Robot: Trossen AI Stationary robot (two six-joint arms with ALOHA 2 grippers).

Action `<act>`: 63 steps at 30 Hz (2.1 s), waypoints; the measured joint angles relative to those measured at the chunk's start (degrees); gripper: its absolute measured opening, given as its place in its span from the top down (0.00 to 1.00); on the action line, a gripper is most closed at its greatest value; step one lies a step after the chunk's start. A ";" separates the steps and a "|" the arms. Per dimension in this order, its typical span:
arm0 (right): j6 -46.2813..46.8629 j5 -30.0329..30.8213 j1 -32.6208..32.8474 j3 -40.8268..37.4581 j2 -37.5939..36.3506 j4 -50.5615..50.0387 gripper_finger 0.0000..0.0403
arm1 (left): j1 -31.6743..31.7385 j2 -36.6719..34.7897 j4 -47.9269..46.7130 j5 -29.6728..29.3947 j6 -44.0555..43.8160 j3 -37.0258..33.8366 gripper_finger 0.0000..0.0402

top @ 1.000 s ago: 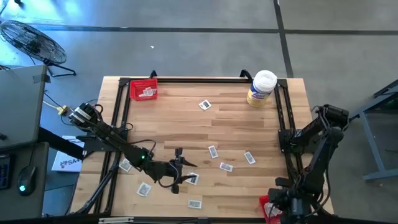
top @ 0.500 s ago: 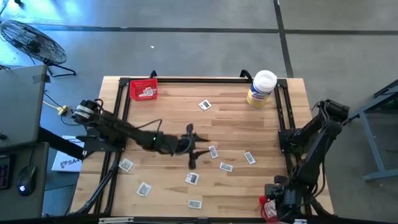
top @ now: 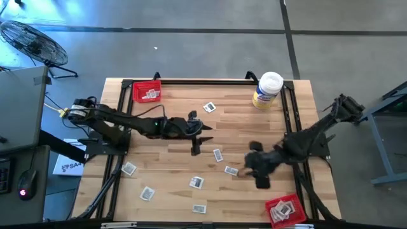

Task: Pick & Place First Aid Supplies
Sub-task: Put the white and gray towelette pack into the bottom red bin

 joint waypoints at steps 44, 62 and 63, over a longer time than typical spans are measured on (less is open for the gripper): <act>-27.68 -6.90 -6.55 22.34 50.08 34.78 0.66 | -12.73 -21.18 -7.71 -6.07 -13.66 -19.39 0.56; -25.36 -6.42 -10.98 22.88 53.75 30.04 0.85 | -12.73 -21.14 -7.93 -6.13 -14.16 -19.37 0.56; -25.17 -6.49 -11.21 22.88 53.86 30.00 0.88 | -12.73 -21.14 -7.91 -6.13 -14.28 -19.37 0.56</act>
